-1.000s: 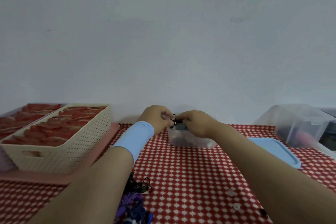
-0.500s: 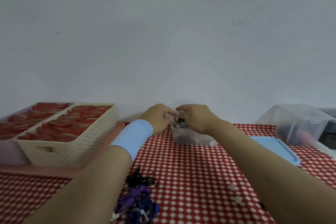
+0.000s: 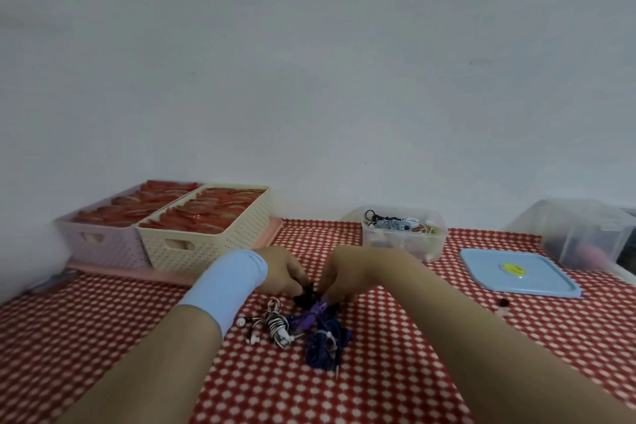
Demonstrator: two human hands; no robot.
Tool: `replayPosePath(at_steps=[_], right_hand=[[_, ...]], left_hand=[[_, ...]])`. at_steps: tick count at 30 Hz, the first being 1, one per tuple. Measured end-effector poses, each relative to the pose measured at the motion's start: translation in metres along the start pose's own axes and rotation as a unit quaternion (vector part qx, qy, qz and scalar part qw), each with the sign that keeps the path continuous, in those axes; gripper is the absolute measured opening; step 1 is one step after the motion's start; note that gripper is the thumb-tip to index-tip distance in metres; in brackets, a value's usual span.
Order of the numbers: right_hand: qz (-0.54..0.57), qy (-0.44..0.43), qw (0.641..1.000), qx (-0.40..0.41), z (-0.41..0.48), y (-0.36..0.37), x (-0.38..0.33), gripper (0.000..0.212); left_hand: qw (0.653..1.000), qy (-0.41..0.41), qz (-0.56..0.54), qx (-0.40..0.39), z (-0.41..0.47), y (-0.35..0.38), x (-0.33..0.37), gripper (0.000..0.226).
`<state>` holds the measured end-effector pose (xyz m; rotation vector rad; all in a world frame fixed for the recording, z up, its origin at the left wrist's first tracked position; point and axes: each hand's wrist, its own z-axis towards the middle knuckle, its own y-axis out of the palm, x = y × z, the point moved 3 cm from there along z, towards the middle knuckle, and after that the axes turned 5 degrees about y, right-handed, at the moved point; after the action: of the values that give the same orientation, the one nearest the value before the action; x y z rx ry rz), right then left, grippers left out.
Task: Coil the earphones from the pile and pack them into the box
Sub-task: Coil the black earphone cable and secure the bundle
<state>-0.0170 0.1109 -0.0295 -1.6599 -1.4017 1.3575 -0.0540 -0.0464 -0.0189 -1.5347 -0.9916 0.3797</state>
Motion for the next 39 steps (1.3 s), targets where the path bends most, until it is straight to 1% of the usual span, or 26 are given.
replayPosePath(at_steps=[2, 6, 7, 9, 11, 12, 13, 17, 19, 21, 23, 25, 26, 28, 30, 31, 32, 33, 36, 37, 39], right_hand=[[0.013, 0.004, 1.000, 0.021, -0.006, 0.000, 0.000, 0.020], [0.064, 0.023, 0.989, 0.133, -0.026, -0.015, 0.006, 0.014], [0.089, 0.027, 0.984, 0.150, -0.033, -0.019, 0.009, 0.013], [0.144, 0.036, 0.976, 0.160, -0.050, -0.027, 0.018, 0.010], [0.180, 0.048, 0.968, 0.166, -0.067, -0.033, 0.030, 0.012], [0.190, 0.054, 0.965, 0.173, -0.075, -0.035, 0.036, 0.014], [0.196, 0.061, 0.962, 0.182, -0.085, -0.037, 0.044, 0.015], [0.215, 0.090, 0.955, 0.184, -0.122, -0.039, 0.073, 0.016], [0.226, 0.112, 0.951, 0.180, -0.142, -0.040, 0.094, 0.018], [0.231, 0.142, 0.942, 0.196, -0.163, -0.044, 0.118, 0.016], [0.213, 0.171, 0.936, 0.224, -0.181, -0.052, 0.141, 0.013], [0.178, 0.197, 0.934, 0.237, -0.195, -0.055, 0.160, 0.016], [0.164, 0.210, 0.935, 0.236, -0.199, -0.054, 0.168, 0.018], [0.144, 0.231, 0.935, 0.226, -0.201, -0.047, 0.178, 0.021], [0.118, 0.238, 0.939, 0.221, -0.197, -0.037, 0.183, 0.024], [0.095, 0.239, 0.942, 0.216, -0.193, -0.032, 0.184, 0.027], [0.071, 0.241, 0.944, 0.212, -0.189, -0.027, 0.185, 0.029], [0.049, 0.247, 0.946, 0.204, -0.184, -0.024, 0.186, 0.032], [0.010, 0.266, 0.947, 0.178, -0.172, -0.016, 0.188, 0.028], [-0.008, 0.273, 0.946, 0.172, -0.169, -0.015, 0.187, 0.026], [-0.056, 0.289, 0.941, 0.170, -0.164, -0.016, 0.184, 0.029]], left_hand=[[1.000, 0.002, -0.007, 0.017, -0.003, 0.003, -0.002, 0.031], [0.989, 0.032, -0.057, 0.130, -0.011, -0.005, 0.015, 0.032], [0.986, 0.043, -0.072, 0.145, -0.011, -0.008, 0.020, 0.032], [0.982, 0.075, -0.101, 0.140, -0.010, -0.011, 0.037, 0.036], [0.982, 0.097, -0.108, 0.124, -0.006, -0.010, 0.056, 0.050], [0.982, 0.105, -0.106, 0.120, -0.003, -0.008, 0.066, 0.053], [0.980, 0.117, -0.105, 0.123, 0.000, -0.005, 0.079, 0.052], [0.970, 0.154, -0.104, 0.154, 0.013, 0.005, 0.120, 0.031], [0.971, 0.164, -0.105, 0.141, 0.021, 0.010, 0.140, 0.028], [0.969, 0.176, -0.116, 0.128, 0.028, 0.014, 0.162, 0.028], [0.965, 0.192, -0.118, 0.132, 0.034, 0.017, 0.180, 0.026], [0.967, 0.205, -0.098, 0.120, 0.037, 0.022, 0.194, 0.025], [0.971, 0.206, -0.071, 0.098, 0.038, 0.025, 0.198, 0.026], [0.981, 0.192, 0.009, 0.028, 0.037, 0.032, 0.199, 0.028], [0.984, 0.157, 0.080, -0.038, 0.034, 0.034, 0.190, 0.031], [0.984, 0.141, 0.096, -0.054, 0.033, 0.034, 0.186, 0.033], [0.986, 0.130, 0.096, -0.052, 0.032, 0.033, 0.181, 0.034], [0.988, 0.125, 0.082, -0.032, 0.033, 0.030, 0.178, 0.035], [0.990, 0.125, 0.028, 0.054, 0.037, 0.024, 0.177, 0.040], [0.989, 0.128, 0.003, 0.077, 0.041, 0.024, 0.178, 0.037], [0.985, 0.135, -0.032, 0.099, 0.049, 0.028, 0.184, 0.029]])
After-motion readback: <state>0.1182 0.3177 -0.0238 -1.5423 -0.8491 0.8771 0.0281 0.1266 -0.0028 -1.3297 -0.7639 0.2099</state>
